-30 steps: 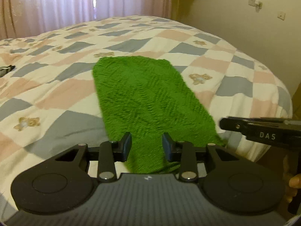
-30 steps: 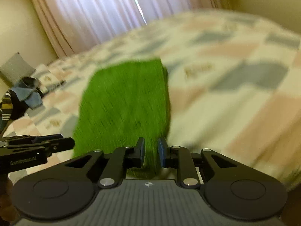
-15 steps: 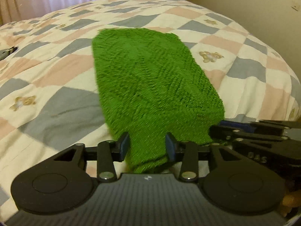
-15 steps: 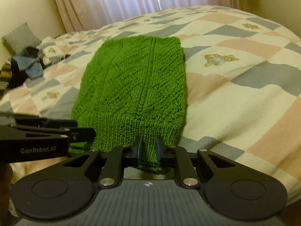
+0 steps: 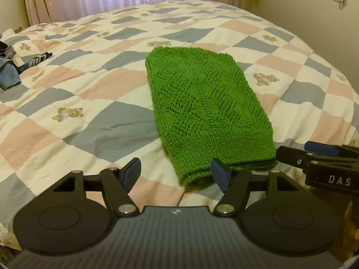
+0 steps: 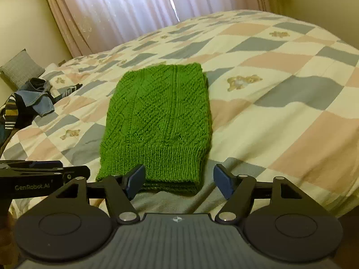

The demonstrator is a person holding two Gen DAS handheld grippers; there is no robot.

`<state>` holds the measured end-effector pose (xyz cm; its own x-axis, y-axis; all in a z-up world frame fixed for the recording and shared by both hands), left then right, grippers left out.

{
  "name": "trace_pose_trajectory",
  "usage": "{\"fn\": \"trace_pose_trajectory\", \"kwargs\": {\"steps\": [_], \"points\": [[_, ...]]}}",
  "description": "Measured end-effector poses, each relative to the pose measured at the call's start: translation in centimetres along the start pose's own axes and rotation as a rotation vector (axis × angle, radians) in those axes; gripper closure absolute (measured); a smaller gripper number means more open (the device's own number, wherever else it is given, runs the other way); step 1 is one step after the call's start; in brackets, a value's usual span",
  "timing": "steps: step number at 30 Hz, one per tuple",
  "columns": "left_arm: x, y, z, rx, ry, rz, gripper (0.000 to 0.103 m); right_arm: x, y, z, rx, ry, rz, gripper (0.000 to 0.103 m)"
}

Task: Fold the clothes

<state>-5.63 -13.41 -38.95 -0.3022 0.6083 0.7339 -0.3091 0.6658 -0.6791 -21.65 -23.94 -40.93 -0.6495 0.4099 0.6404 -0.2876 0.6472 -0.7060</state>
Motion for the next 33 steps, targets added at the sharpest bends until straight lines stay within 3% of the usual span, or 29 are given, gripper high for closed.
{"fn": "trace_pose_trajectory", "kwargs": {"steps": [9,33], "points": [[3.5,-0.2,-0.3,0.009,-0.009,0.069,0.032,2.9,-0.2,-2.1,0.037,-0.010,0.032,0.013],[11.3,2.6,0.4,0.002,-0.014,0.186,0.025,8.9,1.6,-5.4,0.073,0.002,0.093,0.008]]}}
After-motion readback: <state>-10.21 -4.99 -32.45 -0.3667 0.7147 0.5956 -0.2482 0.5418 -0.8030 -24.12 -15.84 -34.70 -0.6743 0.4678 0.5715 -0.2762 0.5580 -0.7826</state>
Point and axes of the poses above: each gripper's, at about its wrist camera, not at the fingertips, and x roughly against the way its jaws point, z to its right, y to its underside, the point moved 8 cm from there along -x, roughly the way its jaws point, and after that the axes turned 2 degrees about z, right-handed, at the moved point
